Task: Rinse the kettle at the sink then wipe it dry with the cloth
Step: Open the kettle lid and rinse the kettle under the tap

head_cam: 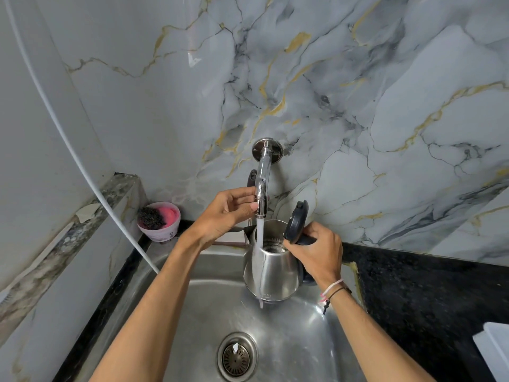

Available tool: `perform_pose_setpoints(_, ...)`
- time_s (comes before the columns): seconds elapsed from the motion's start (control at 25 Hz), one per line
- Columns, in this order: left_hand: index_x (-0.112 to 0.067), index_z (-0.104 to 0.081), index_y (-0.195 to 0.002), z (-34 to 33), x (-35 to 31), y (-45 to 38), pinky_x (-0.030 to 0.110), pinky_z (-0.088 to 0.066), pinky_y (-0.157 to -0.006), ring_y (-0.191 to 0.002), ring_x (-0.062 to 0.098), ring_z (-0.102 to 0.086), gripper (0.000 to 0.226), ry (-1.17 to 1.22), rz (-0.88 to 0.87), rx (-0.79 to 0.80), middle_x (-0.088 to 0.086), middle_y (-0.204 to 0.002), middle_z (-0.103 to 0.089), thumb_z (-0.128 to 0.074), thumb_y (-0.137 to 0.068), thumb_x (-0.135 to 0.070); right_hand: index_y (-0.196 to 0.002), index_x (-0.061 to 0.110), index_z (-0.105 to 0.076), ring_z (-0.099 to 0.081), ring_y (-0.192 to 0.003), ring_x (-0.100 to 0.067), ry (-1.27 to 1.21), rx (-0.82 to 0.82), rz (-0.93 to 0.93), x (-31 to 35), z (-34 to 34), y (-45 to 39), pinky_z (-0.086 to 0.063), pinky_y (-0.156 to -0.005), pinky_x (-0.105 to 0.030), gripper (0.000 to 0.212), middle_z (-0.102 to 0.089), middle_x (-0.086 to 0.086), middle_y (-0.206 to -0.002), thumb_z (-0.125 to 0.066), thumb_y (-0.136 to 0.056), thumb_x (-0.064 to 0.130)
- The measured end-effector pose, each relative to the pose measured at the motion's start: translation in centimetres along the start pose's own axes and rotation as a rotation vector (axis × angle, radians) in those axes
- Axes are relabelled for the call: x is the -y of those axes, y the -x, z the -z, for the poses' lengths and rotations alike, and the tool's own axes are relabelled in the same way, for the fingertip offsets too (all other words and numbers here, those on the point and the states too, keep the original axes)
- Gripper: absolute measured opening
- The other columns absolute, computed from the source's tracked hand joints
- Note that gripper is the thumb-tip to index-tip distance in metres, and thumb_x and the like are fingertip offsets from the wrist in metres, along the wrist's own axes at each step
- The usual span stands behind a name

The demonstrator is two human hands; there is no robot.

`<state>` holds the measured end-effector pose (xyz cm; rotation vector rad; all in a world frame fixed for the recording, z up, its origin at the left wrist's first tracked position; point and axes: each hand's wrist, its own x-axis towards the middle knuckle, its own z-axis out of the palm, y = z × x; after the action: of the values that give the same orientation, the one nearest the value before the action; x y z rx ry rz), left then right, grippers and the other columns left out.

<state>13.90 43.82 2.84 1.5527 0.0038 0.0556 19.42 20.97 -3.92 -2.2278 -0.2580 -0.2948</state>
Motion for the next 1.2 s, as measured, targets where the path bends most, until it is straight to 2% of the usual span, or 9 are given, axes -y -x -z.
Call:
perform_pose_setpoints(0.12, 0.000, -0.061, -0.134, 0.2, -0.1, -0.2, 0.037, -0.050, -0.110, -0.131, 0.036, -0.059, 0.037, -0.023, 0.002, 0.000, 0.026, -0.131, -0.068, -0.064, -0.097, -0.001, -0.070, 0.021, -0.069, -0.072, -0.066, -0.006, -0.003, 0.009, 0.014, 0.1, 0.2, 0.1, -0.062, -0.064, -0.042, 0.043, -0.075, 0.011, -0.066, -0.082, -0.053, 0.057)
perform_pose_setpoints(0.28, 0.000, -0.061, -0.133, 0.2, -0.2, -0.1, 0.037, -0.051, -0.108, -0.129, 0.039, -0.060, 0.037, -0.020, -0.001, -0.008, 0.028, -0.131, -0.067, -0.064, -0.097, 0.001, -0.069, 0.019, -0.068, -0.073, -0.065, -0.008, -0.011, 0.024, 0.040, 0.5, 0.2, 0.6, -0.062, -0.064, -0.041, 0.043, -0.075, 0.010, -0.066, -0.082, -0.053, 0.056)
perform_pose_setpoints(0.4, 0.001, -0.062, -0.132, 0.1, -0.2, 0.0, 0.030, -0.054, -0.102, -0.126, 0.038, -0.062, 0.036, -0.033, -0.022, -0.001, 0.028, -0.129, -0.068, -0.064, -0.096, 0.001, -0.069, 0.019, -0.068, -0.072, -0.065, -0.008, -0.023, 0.040, 0.053, 0.7, 0.1, 1.1, -0.062, -0.064, -0.040, 0.043, -0.075, 0.009, -0.066, -0.081, -0.053, 0.057)
perform_pose_setpoints(0.6, 0.001, -0.061, -0.133, 0.0, -0.3, 0.1, 0.035, -0.052, -0.108, -0.128, 0.037, -0.062, 0.037, -0.044, -0.023, -0.025, 0.027, -0.129, -0.068, -0.065, -0.096, 0.001, -0.069, 0.020, -0.068, -0.070, -0.063, -0.003, -0.017, 0.042, 0.069, 0.7, 0.1, 1.9, -0.061, -0.062, -0.035, 0.042, -0.074, 0.012, -0.065, -0.081, -0.053, 0.057)
perform_pose_setpoints(0.8, 0.003, -0.061, -0.132, -0.3, -0.4, 0.2, 0.019, -0.056, -0.096, -0.115, 0.024, -0.067, 0.037, -0.050, -0.035, -0.053, 0.025, -0.126, -0.069, -0.065, -0.095, 0.004, -0.070, 0.019, -0.069, -0.070, -0.065, -0.001, -0.036, 0.054, 0.076, 0.6, 0.1, 2.6, -0.061, -0.063, -0.034, 0.045, -0.075, 0.012, -0.066, -0.080, -0.054, 0.059)
perform_pose_setpoints(1.04, -0.002, -0.067, -0.125, -0.6, -0.2, 0.1, 0.015, -0.055, -0.091, -0.102, 0.009, -0.072, 0.033, -0.088, -0.051, -0.099, 0.008, -0.110, -0.075, -0.069, -0.092, 0.002, -0.071, 0.018, -0.070, -0.073, -0.067, -0.006, -0.045, 0.068, 0.050, 0.3, 0.3, 3.2, -0.062, -0.064, -0.040, 0.044, -0.076, 0.010, -0.067, -0.081, -0.054, 0.056)
perform_pose_setpoints(1.2, -0.001, -0.069, -0.122, -1.2, -0.3, 0.2, 0.025, -0.054, -0.099, -0.105, 0.016, -0.070, 0.032, -0.135, -0.051, -0.169, 0.009, -0.109, -0.075, -0.073, -0.090, -0.001, -0.071, 0.019, -0.070, -0.071, -0.066, -0.002, -0.050, 0.066, 0.059, 0.2, 0.5, 3.6, -0.061, -0.064, -0.037, 0.044, -0.075, 0.012, -0.067, -0.080, -0.053, 0.058)
